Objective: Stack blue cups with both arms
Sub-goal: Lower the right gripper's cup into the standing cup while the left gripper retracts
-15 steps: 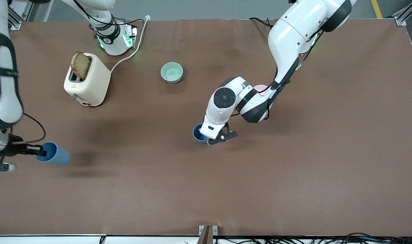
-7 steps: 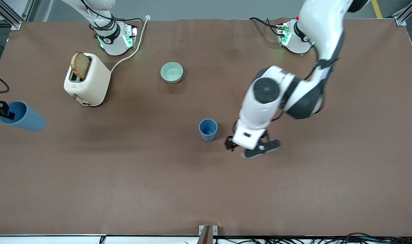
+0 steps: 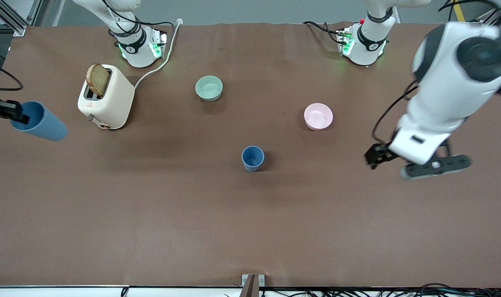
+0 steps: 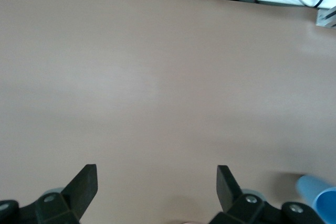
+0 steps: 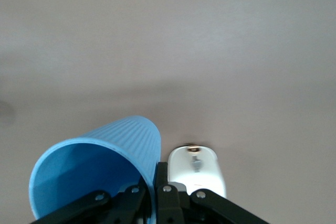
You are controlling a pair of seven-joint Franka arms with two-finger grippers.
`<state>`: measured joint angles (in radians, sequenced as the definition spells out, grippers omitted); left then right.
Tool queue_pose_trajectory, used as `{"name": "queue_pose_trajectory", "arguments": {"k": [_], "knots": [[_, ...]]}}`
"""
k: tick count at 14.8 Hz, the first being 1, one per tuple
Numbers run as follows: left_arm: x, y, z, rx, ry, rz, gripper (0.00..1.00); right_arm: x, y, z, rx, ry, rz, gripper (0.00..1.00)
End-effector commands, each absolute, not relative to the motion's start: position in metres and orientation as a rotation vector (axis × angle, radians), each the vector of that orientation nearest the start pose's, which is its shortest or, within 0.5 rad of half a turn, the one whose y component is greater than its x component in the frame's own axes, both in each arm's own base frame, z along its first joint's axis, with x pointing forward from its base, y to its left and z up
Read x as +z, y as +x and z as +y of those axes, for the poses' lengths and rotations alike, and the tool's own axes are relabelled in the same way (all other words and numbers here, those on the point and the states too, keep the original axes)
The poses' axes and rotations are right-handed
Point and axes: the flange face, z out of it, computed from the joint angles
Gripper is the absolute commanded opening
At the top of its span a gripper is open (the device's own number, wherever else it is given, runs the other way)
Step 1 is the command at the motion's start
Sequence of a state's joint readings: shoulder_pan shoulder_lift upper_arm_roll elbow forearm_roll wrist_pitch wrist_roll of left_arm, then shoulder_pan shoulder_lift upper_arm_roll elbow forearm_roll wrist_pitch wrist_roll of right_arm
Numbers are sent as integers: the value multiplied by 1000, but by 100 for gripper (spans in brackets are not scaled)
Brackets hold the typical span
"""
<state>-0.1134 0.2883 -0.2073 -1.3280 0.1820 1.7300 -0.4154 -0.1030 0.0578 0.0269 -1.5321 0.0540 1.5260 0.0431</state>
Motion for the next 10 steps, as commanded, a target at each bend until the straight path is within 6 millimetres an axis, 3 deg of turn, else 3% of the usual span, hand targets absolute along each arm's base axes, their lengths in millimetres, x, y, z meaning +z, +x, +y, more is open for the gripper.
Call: {"name": "queue_pose_trajectory", "arguments": {"k": [1, 4, 5, 6, 8, 10], "knots": [[620, 610, -135, -232, -3075, -8, 100, 613, 560, 30, 79, -3097, 259, 3], [637, 591, -104, -137, -3068, 32, 100, 609, 563, 117, 2, -3067, 353, 2], [638, 581, -100, -121, -3075, 66, 100, 595, 567, 152, -4, -3061, 385, 1], [642, 569, -79, -118, -3093, 51, 100, 585, 568, 180, -15, -3050, 417, 1], [642, 549, -56, -87, -3137, 84, 100, 557, 566, 245, -20, -3042, 417, 2], [639, 526, -44, -63, -3137, 89, 100, 529, 566, 286, -15, -3022, 476, 1]]}}
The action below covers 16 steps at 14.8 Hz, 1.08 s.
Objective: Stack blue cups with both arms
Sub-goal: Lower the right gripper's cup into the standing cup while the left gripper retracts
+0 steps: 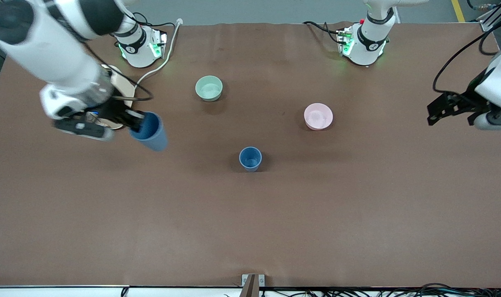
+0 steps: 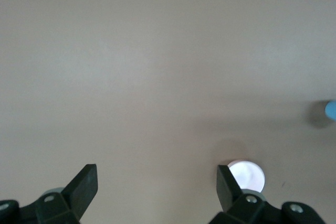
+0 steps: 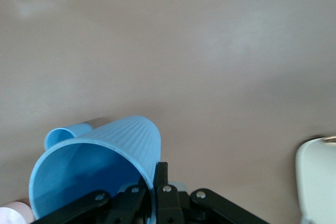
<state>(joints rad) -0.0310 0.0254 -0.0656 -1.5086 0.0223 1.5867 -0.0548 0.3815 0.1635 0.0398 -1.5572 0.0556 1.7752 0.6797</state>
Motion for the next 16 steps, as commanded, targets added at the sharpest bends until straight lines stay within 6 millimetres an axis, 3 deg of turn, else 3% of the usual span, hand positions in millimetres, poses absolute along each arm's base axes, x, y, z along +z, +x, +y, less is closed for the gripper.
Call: {"name": "queue_pose_trajectory", "arguments": {"k": [1, 5, 8, 14, 16], "knots": [[638, 516, -45, -56, -3139, 91, 100, 512, 563, 311, -12, -3026, 451, 1], [638, 501, -53, -46, -3136, 110, 100, 456, 557, 396, -32, -2924, 552, 1], [643, 499, -58, -55, -3125, 128, 100, 430, 538, 440, -15, -2947, 529, 1], [650, 498, -67, -76, -3108, 142, 100, 395, 517, 484, -25, -2929, 535, 1], [652, 500, -67, -81, -3110, 143, 100, 386, 510, 489, -15, -2946, 524, 1]]}}
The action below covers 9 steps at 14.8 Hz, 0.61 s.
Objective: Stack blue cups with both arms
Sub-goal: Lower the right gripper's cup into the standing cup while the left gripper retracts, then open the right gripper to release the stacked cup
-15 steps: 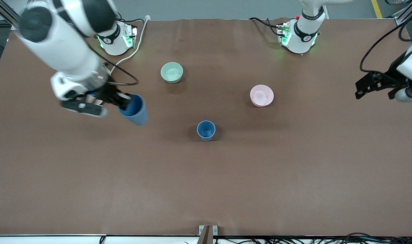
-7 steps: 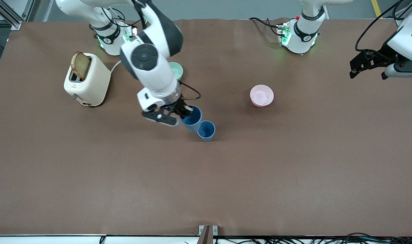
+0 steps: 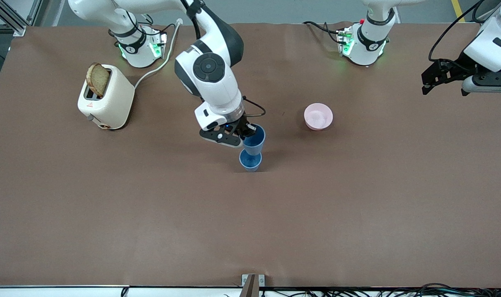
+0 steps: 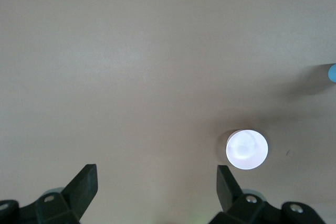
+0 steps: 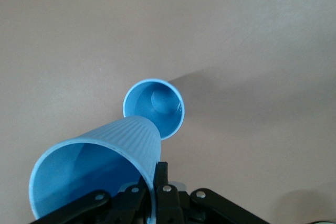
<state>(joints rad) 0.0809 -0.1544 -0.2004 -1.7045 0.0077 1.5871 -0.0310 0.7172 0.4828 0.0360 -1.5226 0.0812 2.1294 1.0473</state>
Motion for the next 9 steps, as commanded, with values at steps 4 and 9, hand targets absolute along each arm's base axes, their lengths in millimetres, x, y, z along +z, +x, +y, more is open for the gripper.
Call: {"name": "queue_pose_trajectory", "arguments": {"k": [4, 9], "knots": [[657, 502, -73, -96, -3133, 154, 100, 373, 514, 486, -60, -2996, 501, 1], [665, 521, -64, -128, -3158, 123, 100, 348, 527, 482, -86, -2979, 522, 1]]}}
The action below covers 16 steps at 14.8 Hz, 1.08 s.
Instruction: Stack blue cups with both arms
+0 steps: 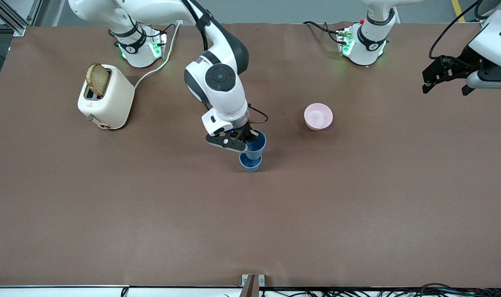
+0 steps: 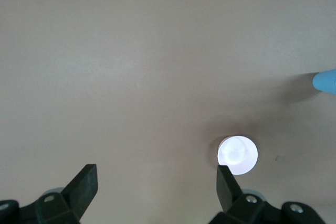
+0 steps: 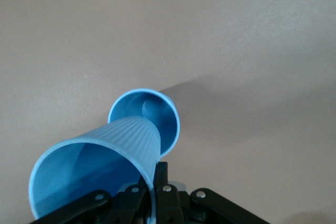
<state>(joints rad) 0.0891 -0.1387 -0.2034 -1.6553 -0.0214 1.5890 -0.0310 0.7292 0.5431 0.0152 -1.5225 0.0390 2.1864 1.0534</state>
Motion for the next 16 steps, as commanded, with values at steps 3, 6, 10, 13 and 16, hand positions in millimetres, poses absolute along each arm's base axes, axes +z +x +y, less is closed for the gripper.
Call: {"name": "queue_pose_trajectory", "arguments": {"k": [3, 6, 10, 13, 16], "knots": [[669, 522, -62, -140, -3152, 98, 100, 344, 526, 482, -78, -2986, 521, 2], [668, 528, -57, -141, -3151, 86, 100, 344, 527, 480, -78, -2987, 523, 12], [664, 533, -54, -132, -3154, 76, 100, 351, 536, 472, -91, -2978, 533, 97], [654, 540, -53, -104, -3156, 73, 100, 397, 557, 438, -150, -2943, 558, 100], [653, 539, -51, -100, -3140, 70, 100, 470, 583, 343, -134, -3004, 509, 100]]}}
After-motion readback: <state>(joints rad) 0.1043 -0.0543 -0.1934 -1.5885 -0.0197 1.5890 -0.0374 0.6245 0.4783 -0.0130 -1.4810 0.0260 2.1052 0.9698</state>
